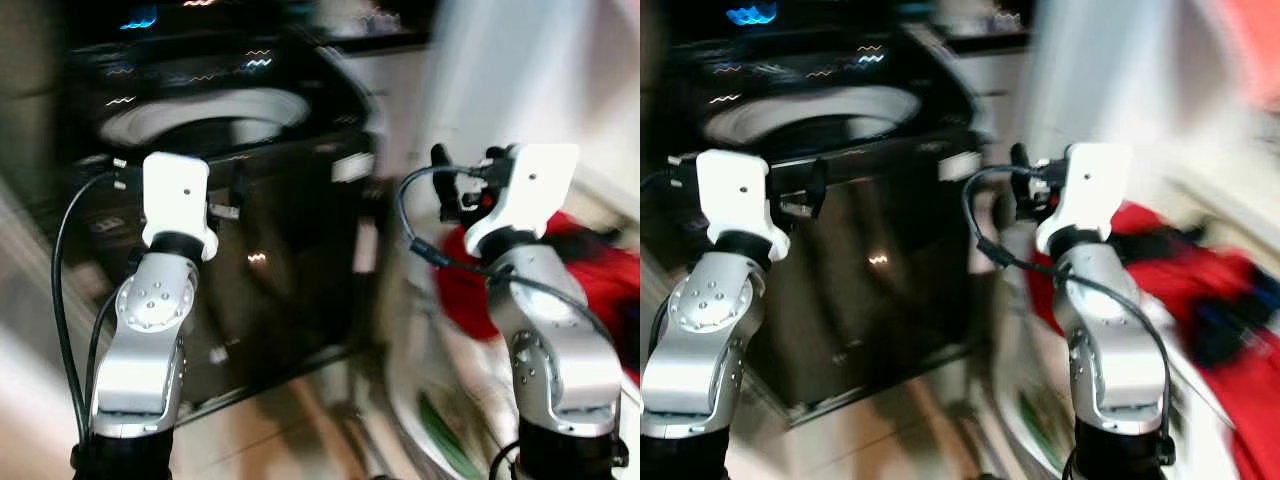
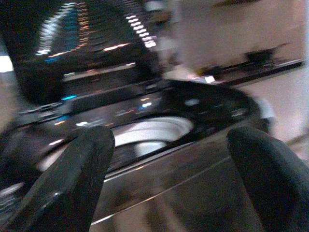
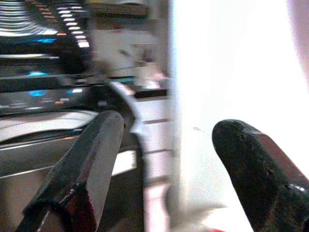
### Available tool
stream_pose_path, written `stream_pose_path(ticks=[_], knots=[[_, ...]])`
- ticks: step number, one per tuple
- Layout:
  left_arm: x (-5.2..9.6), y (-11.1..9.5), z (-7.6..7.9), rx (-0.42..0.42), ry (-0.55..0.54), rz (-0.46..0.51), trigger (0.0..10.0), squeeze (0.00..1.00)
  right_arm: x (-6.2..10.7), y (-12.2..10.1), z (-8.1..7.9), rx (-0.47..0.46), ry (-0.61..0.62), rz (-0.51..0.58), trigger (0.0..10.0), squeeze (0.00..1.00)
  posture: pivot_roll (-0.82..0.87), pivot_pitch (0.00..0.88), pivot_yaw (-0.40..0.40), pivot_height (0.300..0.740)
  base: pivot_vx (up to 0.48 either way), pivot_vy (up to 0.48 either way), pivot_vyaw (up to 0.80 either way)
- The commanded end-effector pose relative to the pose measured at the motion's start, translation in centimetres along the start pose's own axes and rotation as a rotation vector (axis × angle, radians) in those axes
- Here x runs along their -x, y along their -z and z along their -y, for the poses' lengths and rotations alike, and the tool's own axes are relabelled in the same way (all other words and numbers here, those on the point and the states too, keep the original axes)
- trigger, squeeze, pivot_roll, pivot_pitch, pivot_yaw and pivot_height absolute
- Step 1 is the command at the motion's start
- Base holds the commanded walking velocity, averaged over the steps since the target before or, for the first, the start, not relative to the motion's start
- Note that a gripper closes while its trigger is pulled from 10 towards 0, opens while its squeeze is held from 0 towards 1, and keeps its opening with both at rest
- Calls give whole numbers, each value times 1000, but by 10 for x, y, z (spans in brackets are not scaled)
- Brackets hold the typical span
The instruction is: Clothes washing
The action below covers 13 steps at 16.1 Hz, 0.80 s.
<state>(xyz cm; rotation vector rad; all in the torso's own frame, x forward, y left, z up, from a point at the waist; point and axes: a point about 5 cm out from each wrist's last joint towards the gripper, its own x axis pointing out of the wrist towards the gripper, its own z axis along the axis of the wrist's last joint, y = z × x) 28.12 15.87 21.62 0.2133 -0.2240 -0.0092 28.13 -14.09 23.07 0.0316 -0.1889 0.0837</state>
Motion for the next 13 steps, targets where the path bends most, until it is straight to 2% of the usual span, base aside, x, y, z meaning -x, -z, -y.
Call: stream_pose_path(ticks=[1,3,5,9,13], knots=[[-2,-5,0,-6,-2,12,10000,0,1,-11,-1,5,-1,32,10000,0,-53,0,1,740,0,0,-800],[-4,-6,1,-7,0,15,10000,0,0,-14,0,8,0,31,10000,0,-56,0,2,740,0,0,-800],[-6,-5,-1,-13,-2,13,10000,0,3,-10,1,11,5,-17,10000,0,-60,0,-1,740,0,0,-800],[-7,-2,-2,-12,-9,4,10000,0,10,0,7,-7,39,-71,10000,0,-67,0,0,740,0,291,-800],[-5,3,1,-2,-1,-10,10000,0,12,-1,7,-3,37,-81,10000,0,-77,0,2,740,0,307,-800]])
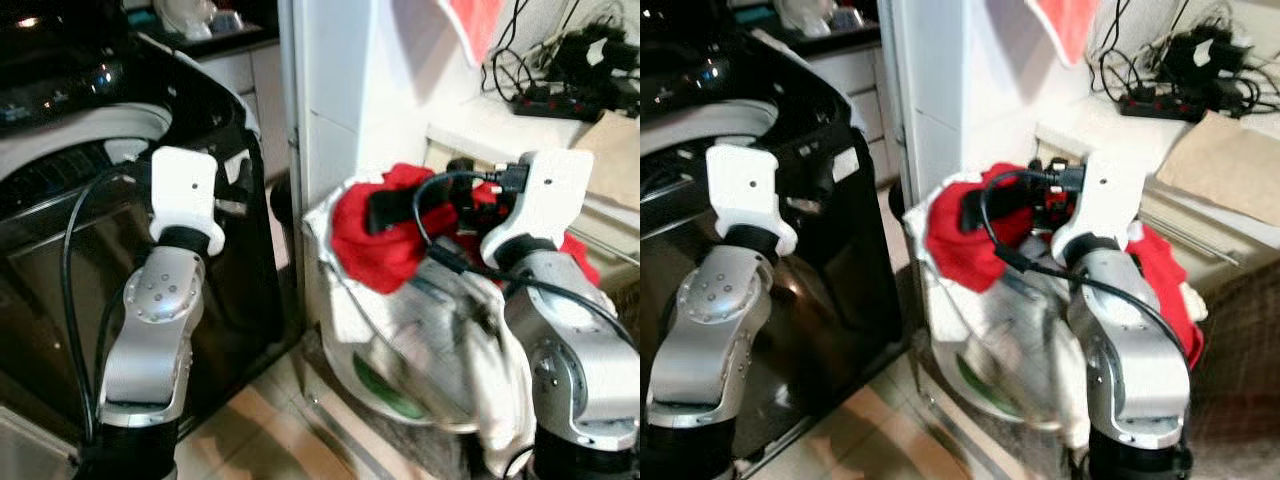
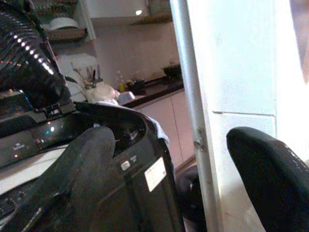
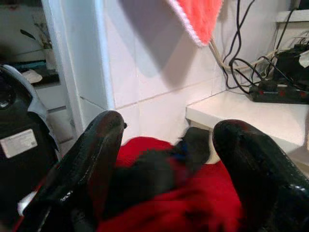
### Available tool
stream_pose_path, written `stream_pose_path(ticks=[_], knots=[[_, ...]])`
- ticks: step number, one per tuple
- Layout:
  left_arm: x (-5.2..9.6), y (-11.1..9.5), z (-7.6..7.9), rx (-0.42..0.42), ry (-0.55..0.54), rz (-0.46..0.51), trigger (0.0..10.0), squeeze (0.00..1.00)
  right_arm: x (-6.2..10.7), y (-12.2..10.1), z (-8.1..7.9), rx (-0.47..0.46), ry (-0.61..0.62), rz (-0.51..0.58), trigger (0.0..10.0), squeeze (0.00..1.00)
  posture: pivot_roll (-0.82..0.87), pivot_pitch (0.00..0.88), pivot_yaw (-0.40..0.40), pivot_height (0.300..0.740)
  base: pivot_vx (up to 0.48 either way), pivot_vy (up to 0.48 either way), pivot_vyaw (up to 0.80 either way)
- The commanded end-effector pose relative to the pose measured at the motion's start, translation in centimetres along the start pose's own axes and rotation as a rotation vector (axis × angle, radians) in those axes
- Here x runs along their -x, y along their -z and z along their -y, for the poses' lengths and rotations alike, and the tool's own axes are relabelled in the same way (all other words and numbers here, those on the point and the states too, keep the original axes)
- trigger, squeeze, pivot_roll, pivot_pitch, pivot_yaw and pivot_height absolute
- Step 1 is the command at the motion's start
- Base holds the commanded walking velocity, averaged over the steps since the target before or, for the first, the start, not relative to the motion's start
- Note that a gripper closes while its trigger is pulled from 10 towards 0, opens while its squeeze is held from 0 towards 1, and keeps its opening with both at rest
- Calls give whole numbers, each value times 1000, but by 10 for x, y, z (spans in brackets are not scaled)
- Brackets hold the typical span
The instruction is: Clothes washing
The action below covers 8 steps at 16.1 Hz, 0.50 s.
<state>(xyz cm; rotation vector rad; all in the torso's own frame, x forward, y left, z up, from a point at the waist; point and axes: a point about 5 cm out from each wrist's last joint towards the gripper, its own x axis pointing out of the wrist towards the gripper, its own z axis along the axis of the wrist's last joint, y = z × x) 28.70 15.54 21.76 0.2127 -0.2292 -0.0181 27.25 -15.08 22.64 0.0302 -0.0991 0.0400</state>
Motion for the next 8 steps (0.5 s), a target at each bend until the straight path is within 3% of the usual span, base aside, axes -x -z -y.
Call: stream_pose_path(ticks=[1,7,8], knots=[[1,4,-2,-1,-10,-17,10000,0,2,-4,-2,-3,-8,9,10000,0,-75,0,2,740,0,311,-800],[3,6,-1,-1,-13,-26,10000,0,0,-2,-2,-2,-13,1,10000,0,-65,1,-3,740,0,309,-800],[5,8,-2,-16,-41,-31,10000,0,0,3,-2,7,-15,-13,10000,0,-64,0,-4,740,0,0,0]])
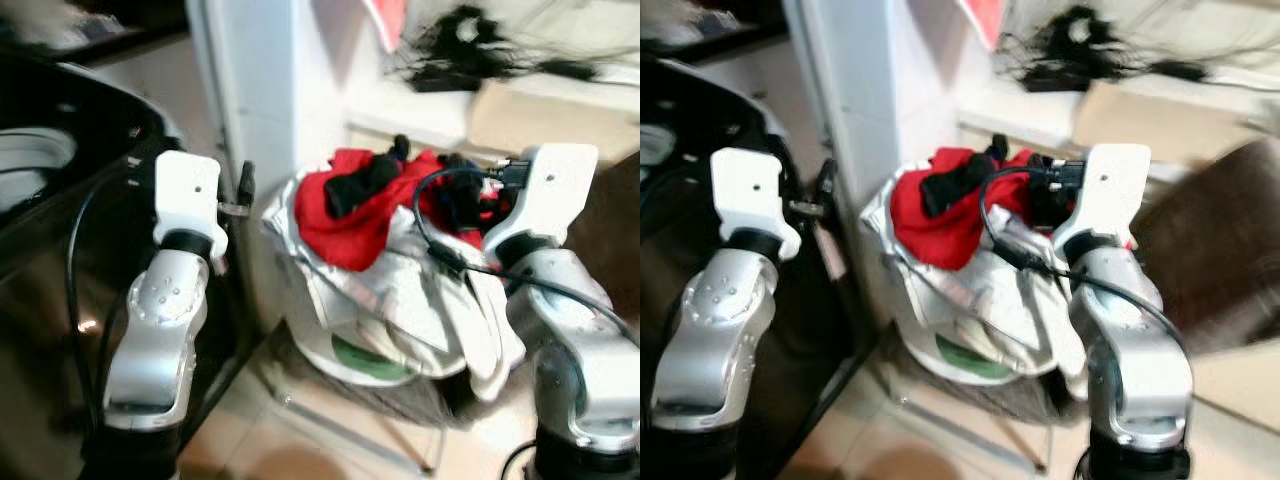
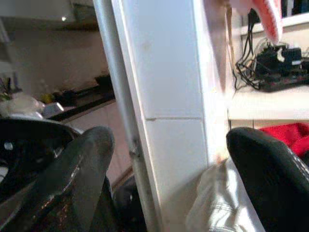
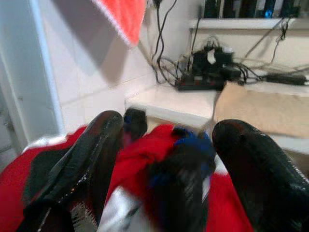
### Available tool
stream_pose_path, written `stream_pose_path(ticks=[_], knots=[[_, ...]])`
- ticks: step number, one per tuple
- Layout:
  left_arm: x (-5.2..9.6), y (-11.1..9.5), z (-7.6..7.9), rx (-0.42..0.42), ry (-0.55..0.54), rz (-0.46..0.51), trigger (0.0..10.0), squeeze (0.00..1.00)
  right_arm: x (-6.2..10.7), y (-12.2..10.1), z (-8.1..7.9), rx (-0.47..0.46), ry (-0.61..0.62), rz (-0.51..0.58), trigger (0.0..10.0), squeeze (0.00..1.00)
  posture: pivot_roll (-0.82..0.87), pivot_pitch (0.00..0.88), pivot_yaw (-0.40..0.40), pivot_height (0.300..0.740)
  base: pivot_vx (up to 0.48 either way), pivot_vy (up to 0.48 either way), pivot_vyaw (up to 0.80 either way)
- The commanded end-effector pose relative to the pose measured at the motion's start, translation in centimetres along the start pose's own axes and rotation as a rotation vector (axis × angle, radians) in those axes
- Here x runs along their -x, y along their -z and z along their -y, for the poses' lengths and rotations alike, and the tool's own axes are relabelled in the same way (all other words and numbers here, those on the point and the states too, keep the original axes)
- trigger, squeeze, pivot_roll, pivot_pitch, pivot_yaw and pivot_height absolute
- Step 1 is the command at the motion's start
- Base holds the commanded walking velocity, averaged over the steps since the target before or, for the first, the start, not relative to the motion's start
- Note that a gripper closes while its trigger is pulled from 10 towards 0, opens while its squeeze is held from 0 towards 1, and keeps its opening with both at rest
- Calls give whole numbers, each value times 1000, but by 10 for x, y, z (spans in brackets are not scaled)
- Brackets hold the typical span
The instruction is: Clothes washing
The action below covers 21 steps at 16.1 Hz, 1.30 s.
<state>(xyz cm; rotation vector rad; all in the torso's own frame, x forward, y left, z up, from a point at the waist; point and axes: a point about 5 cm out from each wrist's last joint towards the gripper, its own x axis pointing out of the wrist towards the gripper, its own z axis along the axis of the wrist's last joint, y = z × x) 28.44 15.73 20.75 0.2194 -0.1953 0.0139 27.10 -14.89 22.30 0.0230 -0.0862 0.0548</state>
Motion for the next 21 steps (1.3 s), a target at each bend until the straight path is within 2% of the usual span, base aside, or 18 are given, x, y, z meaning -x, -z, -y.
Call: stream_pose_path(ticks=[1,3,5,8,11,19,21], knots=[[2,1,-3,-36,-32,-5,10000,0,-2,2,0,21,-9,-6,10000,0,-63,0,-3,740,0,-480,0],[7,6,2,-5,-34,-21,10000,0,-4,4,-3,123,-36,-11,10000,0,-62,0,-7,740,0,-480,0],[9,3,1,47,-60,-19,10000,0,-6,3,-4,109,-50,4,10000,0,-56,0,-13,740,0,0,0],[8,-6,0,26,-43,32,10000,0,-9,-1,-9,122,-98,33,10000,0,-50,0,-17,740,0,0,267],[7,-13,-8,20,-65,54,10000,0,-9,0,-16,119,-146,41,10000,0,-41,0,-15,740,425,0,800],[7,-13,-12,3,-55,50,10000,0,-7,3,-18,112,-150,46,10000,0,-35,0,-1,740,455,0,800],[7,-12,-11,25,-39,46,10000,0,-7,1,-16,95,-129,59,10000,0,-38,0,1,740,452,0,0]])
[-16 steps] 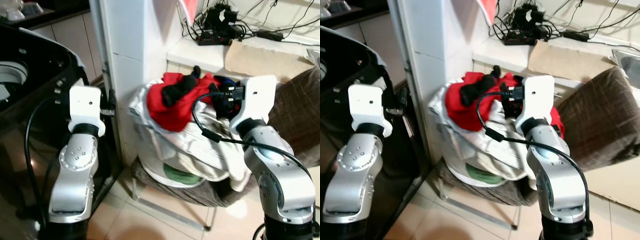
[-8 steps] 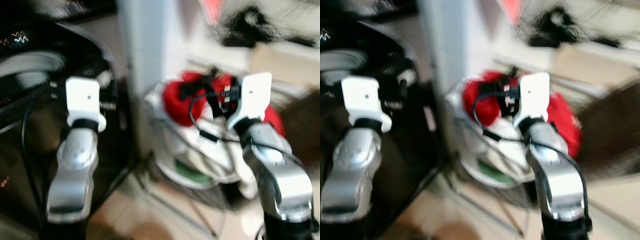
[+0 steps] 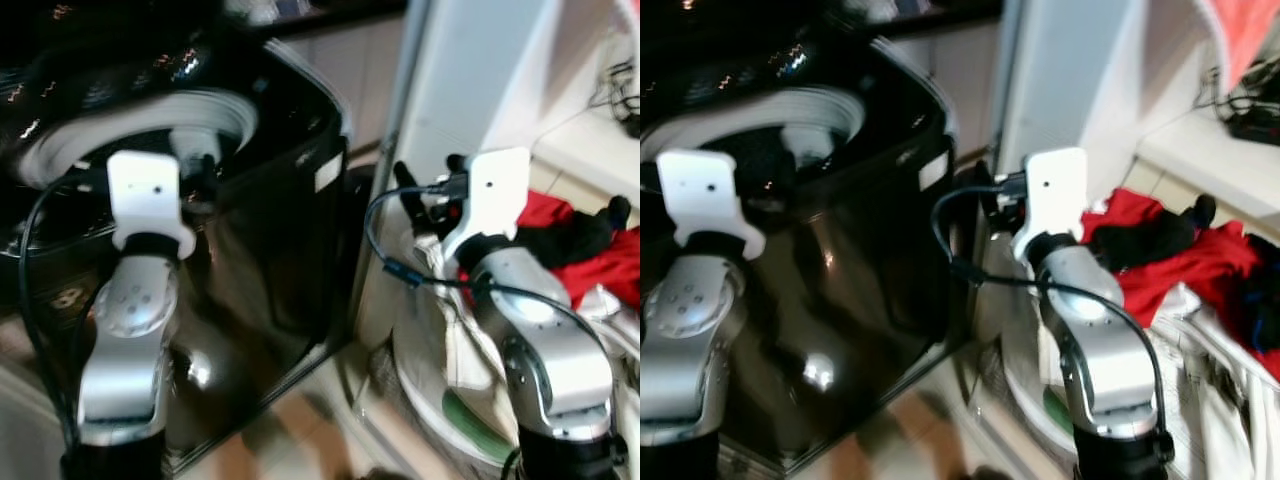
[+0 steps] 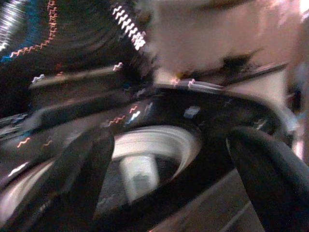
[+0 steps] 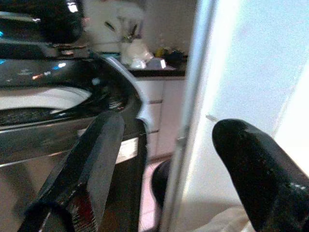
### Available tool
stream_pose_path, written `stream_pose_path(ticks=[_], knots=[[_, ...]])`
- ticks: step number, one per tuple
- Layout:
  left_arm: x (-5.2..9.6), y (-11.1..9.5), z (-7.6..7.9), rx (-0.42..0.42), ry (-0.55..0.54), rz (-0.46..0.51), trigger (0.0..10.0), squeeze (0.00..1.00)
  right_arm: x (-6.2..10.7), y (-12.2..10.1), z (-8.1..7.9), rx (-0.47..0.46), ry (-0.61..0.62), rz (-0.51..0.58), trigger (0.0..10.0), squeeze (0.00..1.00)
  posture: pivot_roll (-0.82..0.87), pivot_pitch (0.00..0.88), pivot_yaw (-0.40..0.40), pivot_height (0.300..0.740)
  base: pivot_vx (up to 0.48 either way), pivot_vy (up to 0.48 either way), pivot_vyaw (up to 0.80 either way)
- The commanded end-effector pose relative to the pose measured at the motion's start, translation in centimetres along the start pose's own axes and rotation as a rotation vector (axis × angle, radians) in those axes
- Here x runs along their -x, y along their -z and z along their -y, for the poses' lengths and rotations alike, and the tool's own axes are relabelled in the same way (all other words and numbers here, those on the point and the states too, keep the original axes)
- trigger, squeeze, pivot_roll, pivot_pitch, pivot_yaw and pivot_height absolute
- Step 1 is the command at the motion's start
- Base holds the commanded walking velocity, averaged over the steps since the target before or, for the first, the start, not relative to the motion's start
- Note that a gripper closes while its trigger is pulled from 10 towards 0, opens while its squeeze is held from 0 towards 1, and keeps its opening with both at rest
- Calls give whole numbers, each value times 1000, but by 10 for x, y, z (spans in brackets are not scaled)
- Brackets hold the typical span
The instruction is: Clothes washing
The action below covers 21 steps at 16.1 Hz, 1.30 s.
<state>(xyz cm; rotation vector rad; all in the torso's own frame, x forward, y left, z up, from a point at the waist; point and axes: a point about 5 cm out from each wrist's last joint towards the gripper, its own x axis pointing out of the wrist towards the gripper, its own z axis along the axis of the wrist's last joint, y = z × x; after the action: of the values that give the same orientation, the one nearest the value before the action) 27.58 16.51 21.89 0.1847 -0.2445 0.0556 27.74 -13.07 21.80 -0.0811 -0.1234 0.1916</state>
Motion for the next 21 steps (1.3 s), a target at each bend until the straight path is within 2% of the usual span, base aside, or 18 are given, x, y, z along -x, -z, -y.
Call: stream_pose_path(ticks=[1,6,8,11,17,19,20,21], knots=[[1,-1,1,5,20,-1,10000,0,0,-7,4,4,28,33,10000,0,-40,0,0,740,446,0,0],[2,2,4,38,22,-6,10000,0,6,-10,7,-34,61,47,10000,0,-48,0,1,740,298,0,-640],[1,1,10,31,66,-9,10000,0,8,-13,7,-26,72,61,10000,0,-57,0,13,740,0,0,0],[0,2,12,47,70,-14,10000,0,11,-13,6,-42,80,49,10000,0,-65,0,20,740,0,0,0],[-2,3,14,44,85,-10,10000,0,14,-14,5,-71,91,39,10000,0,-71,1,19,740,0,339,-798],[-1,4,14,44,84,-21,10000,0,15,-15,5,-74,94,38,10000,0,-72,1,20,740,0,0,-800],[-1,2,15,-23,83,7,10000,0,16,-16,5,-73,101,38,10000,0,-75,3,18,740,0,-480,-712],[-1,1,16,-33,83,12,10000,0,17,-17,5,-75,105,40,10000,0,-76,3,18,740,0,-480,0]])
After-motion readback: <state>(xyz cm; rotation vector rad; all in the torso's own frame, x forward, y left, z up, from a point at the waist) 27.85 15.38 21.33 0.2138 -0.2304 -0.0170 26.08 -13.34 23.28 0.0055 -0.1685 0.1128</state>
